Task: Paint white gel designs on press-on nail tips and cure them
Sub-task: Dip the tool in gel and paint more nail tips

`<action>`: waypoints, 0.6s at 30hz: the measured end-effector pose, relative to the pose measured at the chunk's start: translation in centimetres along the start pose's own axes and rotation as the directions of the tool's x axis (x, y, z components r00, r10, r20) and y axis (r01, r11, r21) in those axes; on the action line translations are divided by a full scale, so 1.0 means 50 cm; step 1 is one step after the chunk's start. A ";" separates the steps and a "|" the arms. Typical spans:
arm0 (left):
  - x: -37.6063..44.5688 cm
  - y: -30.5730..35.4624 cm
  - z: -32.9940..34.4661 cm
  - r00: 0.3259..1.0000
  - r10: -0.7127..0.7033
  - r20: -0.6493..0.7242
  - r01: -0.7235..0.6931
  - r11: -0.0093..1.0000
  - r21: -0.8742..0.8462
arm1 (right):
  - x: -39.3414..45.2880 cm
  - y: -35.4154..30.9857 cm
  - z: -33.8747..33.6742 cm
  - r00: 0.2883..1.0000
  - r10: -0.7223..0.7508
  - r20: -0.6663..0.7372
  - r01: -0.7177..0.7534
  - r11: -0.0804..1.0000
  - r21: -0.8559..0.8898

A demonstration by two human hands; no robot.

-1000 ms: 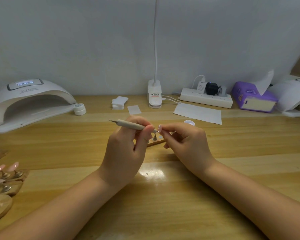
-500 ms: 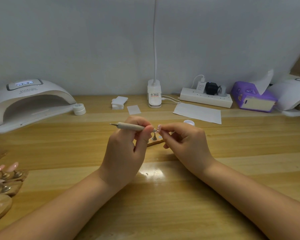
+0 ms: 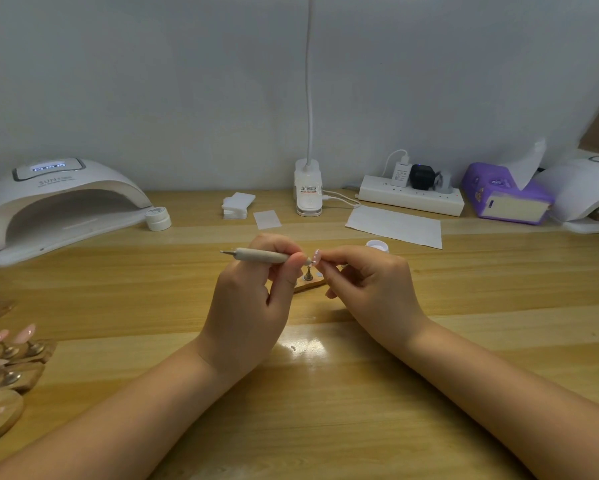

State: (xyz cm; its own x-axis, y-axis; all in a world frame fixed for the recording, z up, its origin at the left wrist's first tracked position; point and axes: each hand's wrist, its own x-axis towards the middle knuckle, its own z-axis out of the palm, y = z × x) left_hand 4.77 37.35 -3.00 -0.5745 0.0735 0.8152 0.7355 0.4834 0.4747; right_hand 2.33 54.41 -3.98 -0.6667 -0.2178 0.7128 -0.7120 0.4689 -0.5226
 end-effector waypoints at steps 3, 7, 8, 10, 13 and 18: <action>0.000 -0.002 0.000 1.000 0.002 0.000 -0.002 1.000 0.002 | 0.000 0.001 0.000 1.000 0.001 -0.004 -0.001 1.000 0.004; 0.001 -0.001 0.000 1.000 0.003 -0.015 -0.003 1.000 -0.014 | -0.001 0.002 0.001 1.000 0.006 -0.005 -0.006 1.000 0.003; 0.001 0.000 0.000 1.000 -0.004 -0.024 0.003 1.000 -0.027 | 0.000 0.003 0.001 1.000 0.008 -0.007 -0.008 1.000 0.004; 0.002 0.001 -0.001 0.999 -0.020 -0.049 0.017 0.998 -0.054 | 0.000 0.003 0.001 1.000 0.013 -0.009 -0.013 1.000 0.007; 0.002 0.003 0.000 0.998 -0.029 -0.059 0.024 0.997 -0.075 | 0.000 0.003 0.001 1.000 0.022 -0.005 -0.022 1.000 0.009; 0.000 0.002 0.000 0.998 -0.031 -0.046 0.028 0.996 -0.081 | 0.000 0.001 0.001 1.000 0.026 -0.014 -0.025 1.000 0.010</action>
State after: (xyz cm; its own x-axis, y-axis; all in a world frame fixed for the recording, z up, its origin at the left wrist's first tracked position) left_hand 4.85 37.43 -2.95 -0.5803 0.0182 0.8142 0.7460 0.4131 0.5224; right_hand 2.26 54.40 -4.02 -0.6815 -0.1937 0.7058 -0.6970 0.4658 -0.5451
